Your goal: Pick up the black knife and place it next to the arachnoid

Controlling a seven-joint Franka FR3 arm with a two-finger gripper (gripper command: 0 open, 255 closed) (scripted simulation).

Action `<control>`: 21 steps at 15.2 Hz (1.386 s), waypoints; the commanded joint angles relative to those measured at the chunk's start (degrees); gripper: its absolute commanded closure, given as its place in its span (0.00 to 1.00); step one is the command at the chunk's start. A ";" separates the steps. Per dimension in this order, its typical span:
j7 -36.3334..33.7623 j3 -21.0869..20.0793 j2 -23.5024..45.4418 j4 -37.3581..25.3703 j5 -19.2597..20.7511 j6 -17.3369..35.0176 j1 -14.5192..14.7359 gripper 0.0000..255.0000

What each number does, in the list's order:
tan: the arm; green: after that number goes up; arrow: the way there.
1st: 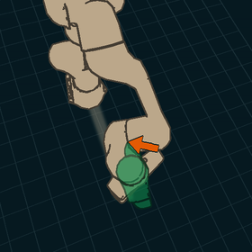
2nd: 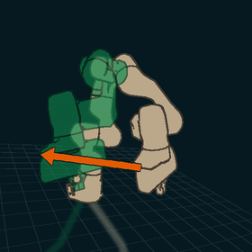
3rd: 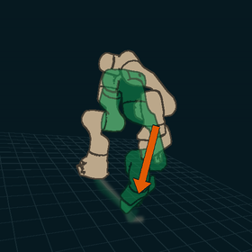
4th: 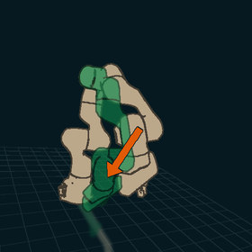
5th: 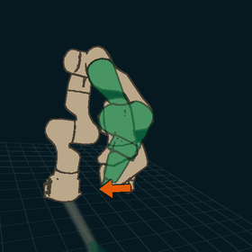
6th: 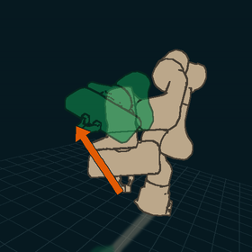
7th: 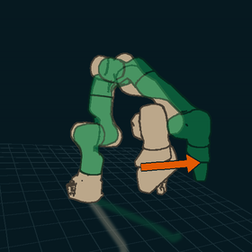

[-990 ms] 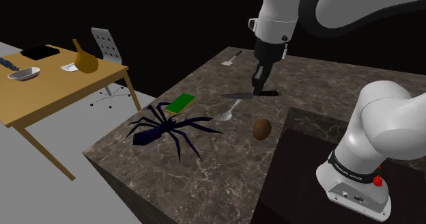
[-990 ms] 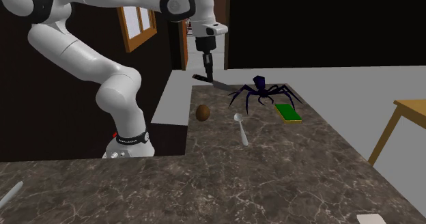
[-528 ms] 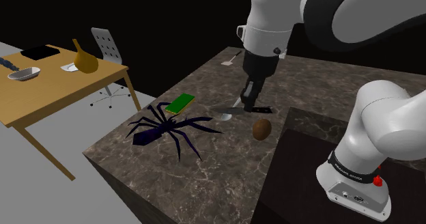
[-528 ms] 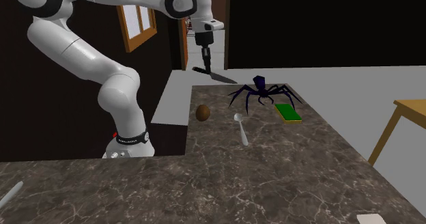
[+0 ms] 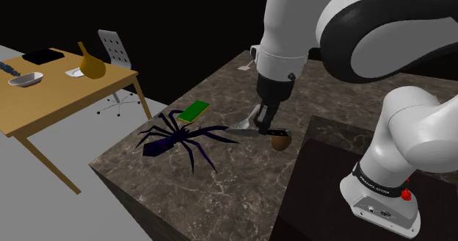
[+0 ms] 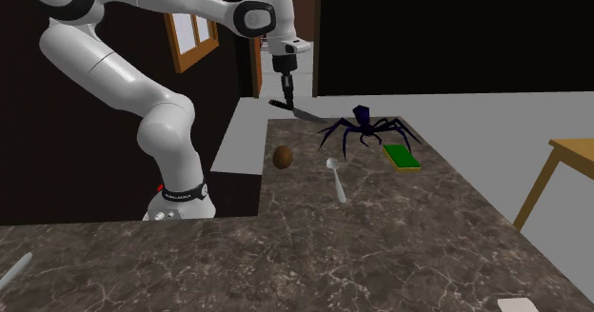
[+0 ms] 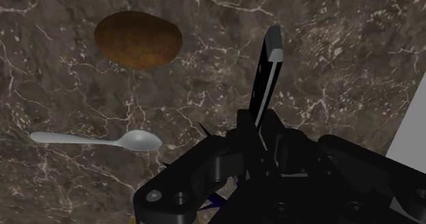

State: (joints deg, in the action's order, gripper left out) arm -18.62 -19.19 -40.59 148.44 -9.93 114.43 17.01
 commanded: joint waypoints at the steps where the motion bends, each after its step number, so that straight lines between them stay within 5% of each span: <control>1: -0.14 -0.37 0.17 1.36 -0.28 1.56 0.17 1.00; 21: -1.07 -4.24 8.08 12.19 -2.10 20.22 0.26 1.00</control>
State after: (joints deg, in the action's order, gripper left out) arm -19.60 -23.17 -33.17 160.17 -11.97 133.48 17.32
